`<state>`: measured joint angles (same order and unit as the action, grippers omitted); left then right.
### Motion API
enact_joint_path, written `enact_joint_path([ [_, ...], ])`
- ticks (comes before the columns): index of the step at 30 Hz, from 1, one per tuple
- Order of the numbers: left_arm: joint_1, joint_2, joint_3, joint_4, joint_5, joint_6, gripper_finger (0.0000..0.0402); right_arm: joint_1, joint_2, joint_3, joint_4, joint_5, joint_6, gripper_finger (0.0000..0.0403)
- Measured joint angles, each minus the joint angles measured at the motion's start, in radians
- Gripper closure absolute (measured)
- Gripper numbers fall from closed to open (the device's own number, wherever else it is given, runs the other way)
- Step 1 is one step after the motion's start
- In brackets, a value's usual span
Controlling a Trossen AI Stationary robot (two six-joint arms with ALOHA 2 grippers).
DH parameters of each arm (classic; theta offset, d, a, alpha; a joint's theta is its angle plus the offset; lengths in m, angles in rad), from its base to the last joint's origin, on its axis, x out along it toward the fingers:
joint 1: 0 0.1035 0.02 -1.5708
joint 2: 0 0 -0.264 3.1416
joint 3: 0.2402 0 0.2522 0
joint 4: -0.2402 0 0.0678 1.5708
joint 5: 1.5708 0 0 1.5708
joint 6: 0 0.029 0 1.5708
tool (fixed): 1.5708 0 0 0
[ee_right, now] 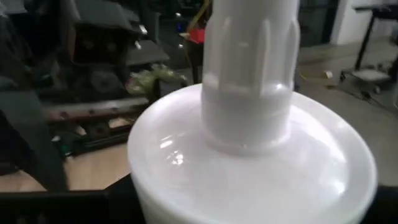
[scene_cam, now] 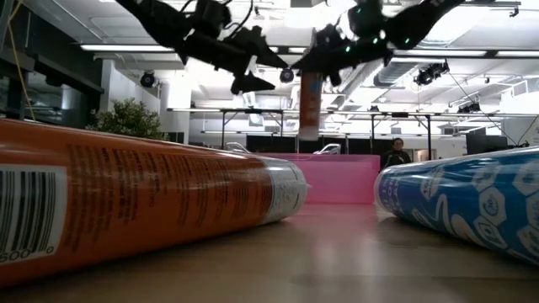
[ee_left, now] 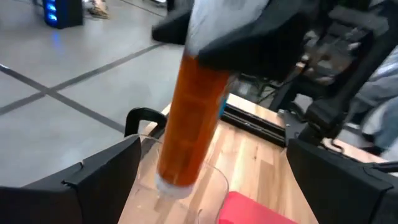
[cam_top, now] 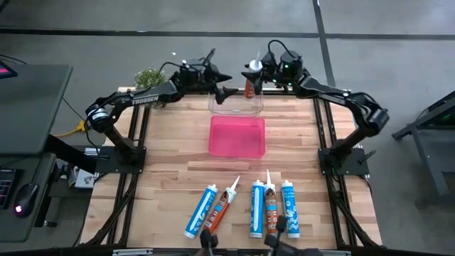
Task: Pick & place silicon tubes, Sealant and Lysol wipes
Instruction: Put the left orange sealant into the transparent container
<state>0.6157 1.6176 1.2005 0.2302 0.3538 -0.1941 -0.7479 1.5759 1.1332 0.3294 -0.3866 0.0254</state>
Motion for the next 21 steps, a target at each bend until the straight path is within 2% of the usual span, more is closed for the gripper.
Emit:
enact_joint_path([
  [7,0.164,0.000,0.000,0.175,0.334,-0.145,0.0005,-0.001,0.096,0.000,0.039,0.066,0.007,0.0225],
  [10,0.209,0.000,0.000,0.280,0.422,-0.231,0.0005,-0.001,0.129,0.000,0.046,0.106,-0.003,0.0225],
  [17,0.257,0.000,0.000,0.464,0.503,-0.398,0.0005,0.002,0.164,0.000,0.057,0.154,-0.005,0.0225],
  [21,0.255,0.000,0.001,0.532,0.506,-0.447,0.0005,0.002,0.184,0.000,0.059,0.194,-0.023,0.0225],
])
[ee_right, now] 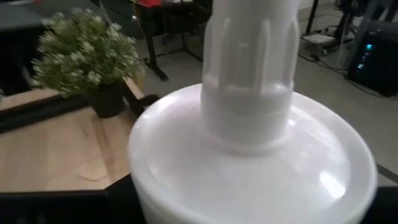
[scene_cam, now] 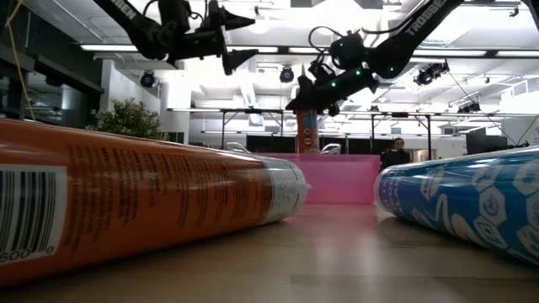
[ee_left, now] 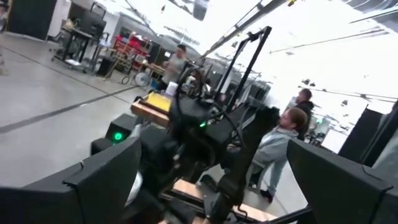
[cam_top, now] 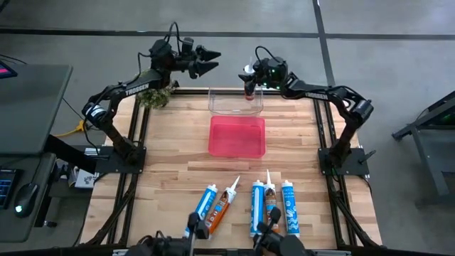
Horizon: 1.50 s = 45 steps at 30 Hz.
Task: Pick & place silicon tubes, Sealant and Lysol wipes
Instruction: Put the left orange sealant into the transparent container
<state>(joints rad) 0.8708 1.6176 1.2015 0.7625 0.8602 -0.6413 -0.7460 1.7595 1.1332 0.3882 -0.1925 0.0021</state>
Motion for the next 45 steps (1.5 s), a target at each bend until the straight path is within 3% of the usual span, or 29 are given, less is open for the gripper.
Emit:
enact_joint_path([
  [17,0.000,0.000,0.000,-0.003,0.015,-0.027,0.0005,0.000,0.029,-0.004,0.004,0.120,-0.006,0.0225],
  [45,0.000,0.001,0.000,-0.002,0.011,-0.015,0.0005,0.022,0.077,-0.004,0.039,0.219,0.069,0.0225],
])
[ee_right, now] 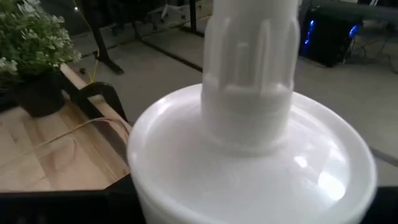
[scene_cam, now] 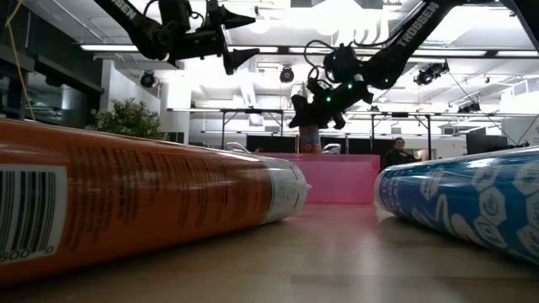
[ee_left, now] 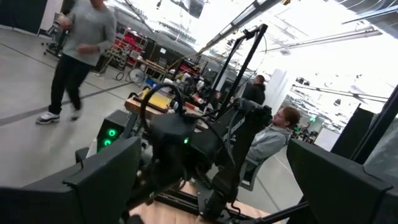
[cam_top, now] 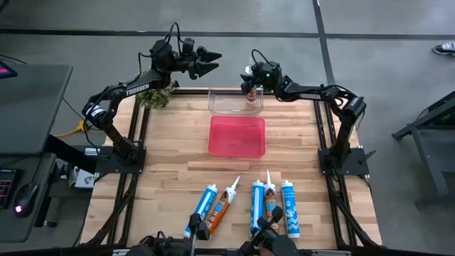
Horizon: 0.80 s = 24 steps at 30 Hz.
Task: Pick & place silicon tubes, Sealant and Lysol wipes
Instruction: Put the left orange sealant into the transparent container
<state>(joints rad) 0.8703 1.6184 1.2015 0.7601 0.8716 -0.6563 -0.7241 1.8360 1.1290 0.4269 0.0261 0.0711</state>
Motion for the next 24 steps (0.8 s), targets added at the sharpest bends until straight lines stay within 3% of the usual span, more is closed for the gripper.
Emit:
enact_joint_path([
  [10,0.000,0.000,0.000,0.000,-0.002,0.000,0.0005,0.003,-0.001,0.002,-0.021,0.031,-0.027,0.0225],
  [24,0.000,0.000,0.000,0.000,-0.003,0.004,0.0005,0.014,0.024,0.003,0.000,-0.005,-0.027,0.0225],
])
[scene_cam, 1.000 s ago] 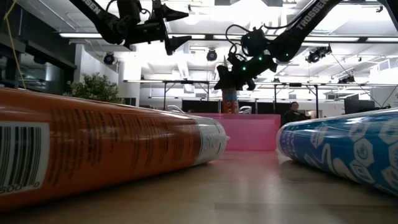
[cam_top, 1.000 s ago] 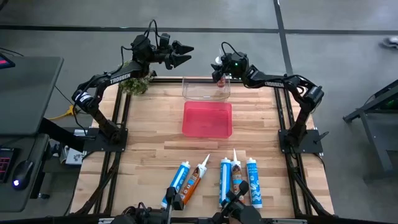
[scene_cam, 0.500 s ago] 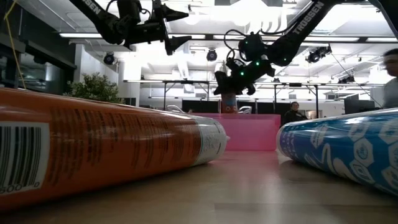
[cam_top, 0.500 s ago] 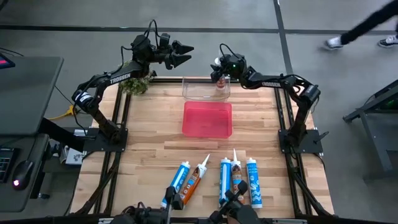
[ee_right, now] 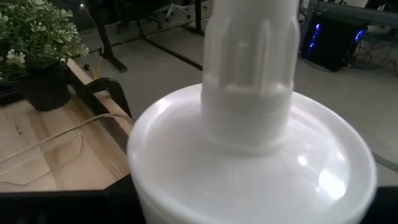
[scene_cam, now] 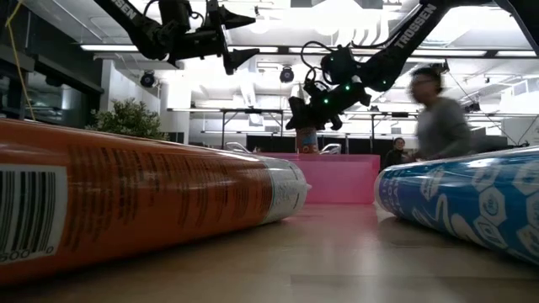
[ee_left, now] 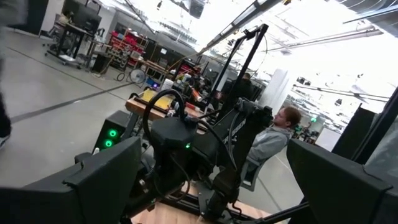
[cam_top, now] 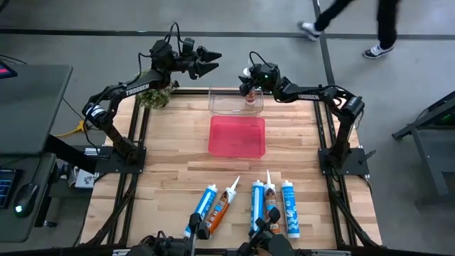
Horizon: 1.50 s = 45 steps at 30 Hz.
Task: Pick & place silicon tubes, Sealant and Lysol wipes
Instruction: Put the left orange sealant into the transparent container
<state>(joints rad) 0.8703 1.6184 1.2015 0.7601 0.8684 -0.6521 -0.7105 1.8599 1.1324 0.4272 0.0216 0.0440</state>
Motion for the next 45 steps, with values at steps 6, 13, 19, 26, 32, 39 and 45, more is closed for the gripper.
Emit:
enact_joint_path([
  [6,0.000,0.000,0.000,0.000,-0.005,0.000,0.0005,0.000,0.001,0.000,0.000,0.000,0.001,0.0224],
  [13,0.000,0.000,0.000,0.000,-0.011,0.000,0.0005,0.000,0.005,-0.003,-0.012,0.052,0.031,0.0105],
  [19,0.000,0.000,0.000,0.000,-0.015,0.000,0.0005,0.000,0.005,-0.003,-0.027,0.048,0.031,0.0093],
  [26,0.000,0.000,0.000,0.000,-0.016,0.000,0.0005,0.000,0.000,-0.003,-0.052,0.035,0.036,0.0095],
  [32,0.000,0.000,0.000,-0.001,-0.017,0.000,0.0005,0.000,-0.009,-0.003,-0.098,0.035,0.038,0.0094],
  [39,0.000,0.000,0.000,-0.001,-0.017,0.000,0.0005,0.000,-0.065,-0.003,-0.166,0.042,0.025,0.0094],
  [45,0.000,0.000,0.000,-0.001,-0.017,0.000,0.0005,0.000,-0.106,-0.003,-0.249,0.052,0.014,0.0094],
])
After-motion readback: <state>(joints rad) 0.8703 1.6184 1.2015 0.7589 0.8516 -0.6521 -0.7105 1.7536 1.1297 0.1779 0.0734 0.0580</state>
